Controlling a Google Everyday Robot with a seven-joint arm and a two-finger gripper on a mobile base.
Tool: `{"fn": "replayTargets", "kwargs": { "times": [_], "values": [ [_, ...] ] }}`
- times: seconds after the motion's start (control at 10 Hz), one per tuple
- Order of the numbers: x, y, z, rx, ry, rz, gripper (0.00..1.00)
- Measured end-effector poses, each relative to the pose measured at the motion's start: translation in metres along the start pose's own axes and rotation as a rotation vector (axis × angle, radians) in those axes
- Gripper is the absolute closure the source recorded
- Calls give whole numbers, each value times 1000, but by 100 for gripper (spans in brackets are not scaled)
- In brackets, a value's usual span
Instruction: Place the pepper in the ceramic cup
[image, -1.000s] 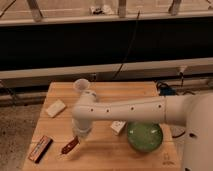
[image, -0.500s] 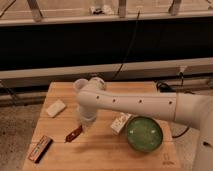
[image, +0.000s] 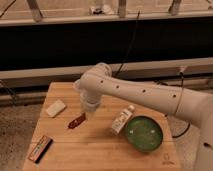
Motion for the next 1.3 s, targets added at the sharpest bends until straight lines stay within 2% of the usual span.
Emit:
{"fn": "replayTargets", "kwargs": {
  "times": [0.3, 0.6, 0.9, 1.3],
  "values": [
    [22, -16, -12, 17, 9, 33, 100],
    [27, -18, -20, 24, 19, 37, 100],
    [51, -32, -31, 36, 31, 51, 100],
    [70, -45, -41, 59, 35, 65, 100]
  ]
}}
